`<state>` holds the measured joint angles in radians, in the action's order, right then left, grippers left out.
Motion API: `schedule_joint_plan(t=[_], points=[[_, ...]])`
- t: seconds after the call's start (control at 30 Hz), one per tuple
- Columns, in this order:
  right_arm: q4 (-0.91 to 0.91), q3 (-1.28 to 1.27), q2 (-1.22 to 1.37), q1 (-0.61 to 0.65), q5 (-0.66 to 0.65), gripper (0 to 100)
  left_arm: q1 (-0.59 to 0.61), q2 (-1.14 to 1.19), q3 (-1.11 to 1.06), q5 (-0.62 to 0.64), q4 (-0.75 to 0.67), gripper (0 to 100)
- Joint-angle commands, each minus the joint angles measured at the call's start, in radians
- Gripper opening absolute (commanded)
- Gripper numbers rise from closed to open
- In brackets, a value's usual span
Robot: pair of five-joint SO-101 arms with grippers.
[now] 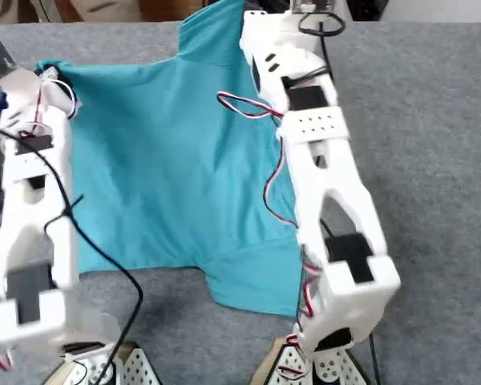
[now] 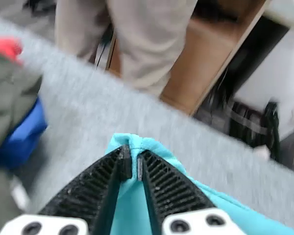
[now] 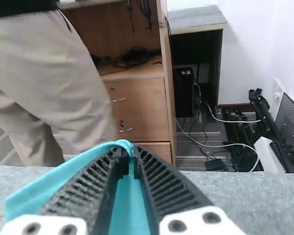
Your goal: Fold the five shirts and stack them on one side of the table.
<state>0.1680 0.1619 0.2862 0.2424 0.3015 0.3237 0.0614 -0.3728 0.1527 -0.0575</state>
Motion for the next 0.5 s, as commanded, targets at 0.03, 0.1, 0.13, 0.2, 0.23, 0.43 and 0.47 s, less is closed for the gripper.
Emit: schedule_joint_plan(t=[0.03, 0.1, 0.13, 0.2, 0.23, 0.43, 0.47], points=[[-0.052, 0.209, 0.097, -0.031, -0.023, 0.4, -0.003, 0.165, 0.181, -0.003, -0.132, 2], [-0.043, 0.268, 0.131, -0.058, -0.023, 0.4, -0.003, 0.219, 0.258, 0.002, -0.074, 2], [-0.015, 0.298, 0.142, -0.068, -0.023, 0.4, -0.003, 0.231, 0.29, 0.002, -0.034, 2], [0.071, 0.346, 0.153, -0.084, -0.037, 0.4, -0.003, 0.24, 0.336, 0.003, 0.061, 2], [0.118, 0.361, 0.153, -0.085, -0.043, 0.4, -0.005, 0.24, 0.354, 0.003, 0.118, 2], [0.499, 0.415, 0.117, -0.041, -0.192, 0.4, -0.021, 0.24, 0.459, -0.003, 0.483, 2], [0.542, 0.417, 0.108, -0.038, -0.193, 0.4, -0.023, 0.24, 0.476, -0.003, 0.546, 2]])
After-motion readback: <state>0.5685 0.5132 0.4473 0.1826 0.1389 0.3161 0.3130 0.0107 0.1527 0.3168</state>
